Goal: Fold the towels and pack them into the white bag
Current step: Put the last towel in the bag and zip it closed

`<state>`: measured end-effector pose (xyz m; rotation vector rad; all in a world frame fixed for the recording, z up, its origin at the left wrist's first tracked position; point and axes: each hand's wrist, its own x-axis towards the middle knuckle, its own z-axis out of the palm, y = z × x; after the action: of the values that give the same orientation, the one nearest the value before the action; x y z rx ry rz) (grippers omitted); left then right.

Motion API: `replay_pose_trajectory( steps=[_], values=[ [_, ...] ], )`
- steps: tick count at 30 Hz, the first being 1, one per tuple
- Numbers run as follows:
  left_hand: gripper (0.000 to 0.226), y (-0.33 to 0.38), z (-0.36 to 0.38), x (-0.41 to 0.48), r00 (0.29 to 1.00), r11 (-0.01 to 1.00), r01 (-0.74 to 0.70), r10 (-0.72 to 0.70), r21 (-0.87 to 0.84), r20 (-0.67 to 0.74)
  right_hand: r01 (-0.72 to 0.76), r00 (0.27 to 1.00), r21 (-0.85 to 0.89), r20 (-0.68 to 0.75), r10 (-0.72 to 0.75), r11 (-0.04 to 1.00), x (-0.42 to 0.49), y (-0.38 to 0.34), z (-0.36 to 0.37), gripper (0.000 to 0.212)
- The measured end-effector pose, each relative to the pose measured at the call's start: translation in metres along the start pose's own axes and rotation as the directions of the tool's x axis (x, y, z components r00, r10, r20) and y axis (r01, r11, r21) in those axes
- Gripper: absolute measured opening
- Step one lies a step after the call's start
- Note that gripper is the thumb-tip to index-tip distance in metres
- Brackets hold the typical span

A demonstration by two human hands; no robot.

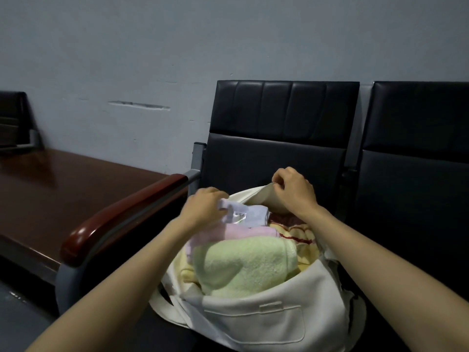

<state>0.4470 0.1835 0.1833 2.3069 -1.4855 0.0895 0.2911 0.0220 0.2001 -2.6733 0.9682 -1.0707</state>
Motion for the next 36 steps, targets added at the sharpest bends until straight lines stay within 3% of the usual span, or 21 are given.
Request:
replay_pose_trajectory(
  steps=[3,6,9,11,16,24,28,31,36],
  values=[
    [0.036,-0.019,0.002,-0.009,0.978,0.982,0.11,-0.08,-0.151,0.192,0.242,0.964,-0.064,0.126,-0.233,0.968,0.004,-0.005,0.004,0.022],
    [0.04,-0.022,0.013,-0.017,0.986,0.92,0.104,-0.047,-0.378,0.158,0.468,0.875,-0.189,0.238,-0.422,0.864,0.009,-0.015,0.019,0.022],
    [0.04,-0.024,0.019,-0.02,0.987,0.9,0.105,-0.041,-0.424,0.158,0.564,0.819,-0.267,0.303,-0.487,0.782,0.015,-0.026,0.032,0.02],
    [0.04,-0.026,0.024,-0.022,0.979,0.922,0.099,-0.023,-0.374,0.202,0.532,0.84,-0.321,0.321,-0.438,0.784,0.019,-0.033,0.04,0.019],
    [0.043,-0.02,0.028,-0.024,0.962,0.932,0.074,0.027,-0.354,0.271,0.196,0.975,-0.234,0.15,-0.164,0.952,0.025,-0.049,0.056,0.01],
    [0.042,-0.015,0.029,-0.024,0.958,0.955,-0.001,0.085,-0.295,0.273,-0.081,0.997,0.005,0.013,0.081,0.997,0.042,-0.061,0.05,0.011],
    [0.042,-0.008,0.033,-0.019,0.956,0.971,-0.012,0.081,-0.238,0.282,-0.127,0.992,0.099,-0.011,0.129,0.987,0.043,-0.067,0.046,0.011],
    [0.05,-0.006,0.04,-0.009,0.946,0.98,0.051,0.013,-0.191,0.323,-0.079,0.996,0.129,-0.037,0.085,0.988,0.035,-0.069,0.04,0.012],
    [0.049,0.003,0.051,0.0,0.959,0.999,0.024,-0.035,0.042,0.28,-0.013,1.0,0.139,-0.021,0.016,0.99,0.025,-0.062,0.025,0.012]
  ],
)
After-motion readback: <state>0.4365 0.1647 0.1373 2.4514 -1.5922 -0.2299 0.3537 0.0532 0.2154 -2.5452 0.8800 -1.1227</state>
